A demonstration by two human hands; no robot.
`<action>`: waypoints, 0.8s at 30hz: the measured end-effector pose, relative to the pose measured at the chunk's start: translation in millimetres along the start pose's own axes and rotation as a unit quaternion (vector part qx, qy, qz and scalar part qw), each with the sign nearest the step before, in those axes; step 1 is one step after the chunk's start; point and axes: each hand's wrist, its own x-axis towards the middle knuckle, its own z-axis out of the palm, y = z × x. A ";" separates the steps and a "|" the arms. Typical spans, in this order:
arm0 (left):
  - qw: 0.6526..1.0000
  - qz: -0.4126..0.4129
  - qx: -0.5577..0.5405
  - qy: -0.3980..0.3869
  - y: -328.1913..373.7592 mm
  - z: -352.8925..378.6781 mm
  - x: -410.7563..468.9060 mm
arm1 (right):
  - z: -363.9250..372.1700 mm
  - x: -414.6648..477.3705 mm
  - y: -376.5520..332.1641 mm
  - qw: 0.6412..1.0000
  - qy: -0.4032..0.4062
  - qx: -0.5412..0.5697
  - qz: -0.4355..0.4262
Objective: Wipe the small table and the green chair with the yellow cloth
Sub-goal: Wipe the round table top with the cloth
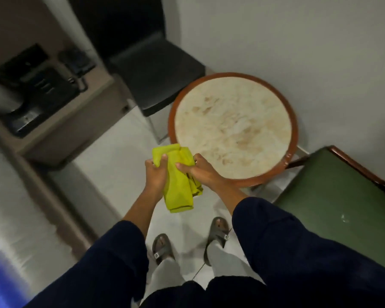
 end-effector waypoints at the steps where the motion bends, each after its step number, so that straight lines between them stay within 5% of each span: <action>1: 1.000 -0.013 0.003 -0.001 1.7 24.0 1.8 | -17.3 -1.0 9.4 1.000 0.006 0.017 0.004; 9: 0.986 -0.068 0.082 -0.126 -5.4 143.4 23.6 | -101.4 -1.6 85.0 0.956 0.061 0.278 0.074; 13: 0.966 -0.072 0.156 -0.194 -29.5 184.7 47.4 | -104.3 12.5 122.2 0.928 0.213 0.279 0.125; 16: 0.935 0.020 0.211 -0.284 -36.6 231.9 95.5 | -130.2 50.2 137.4 0.902 0.356 0.228 0.087; 18: 0.874 0.145 0.342 -0.313 -46.4 256.1 130.9 | -147.1 72.7 152.0 0.895 0.431 0.077 0.086; 21: 0.699 0.394 0.546 -0.239 -74.4 268.1 186.9 | -137.3 97.3 176.0 0.801 0.569 -0.162 0.089; 24: 0.625 0.420 0.627 -0.198 -92.6 272.2 235.0 | -119.5 135.5 181.0 0.816 0.524 -0.234 0.067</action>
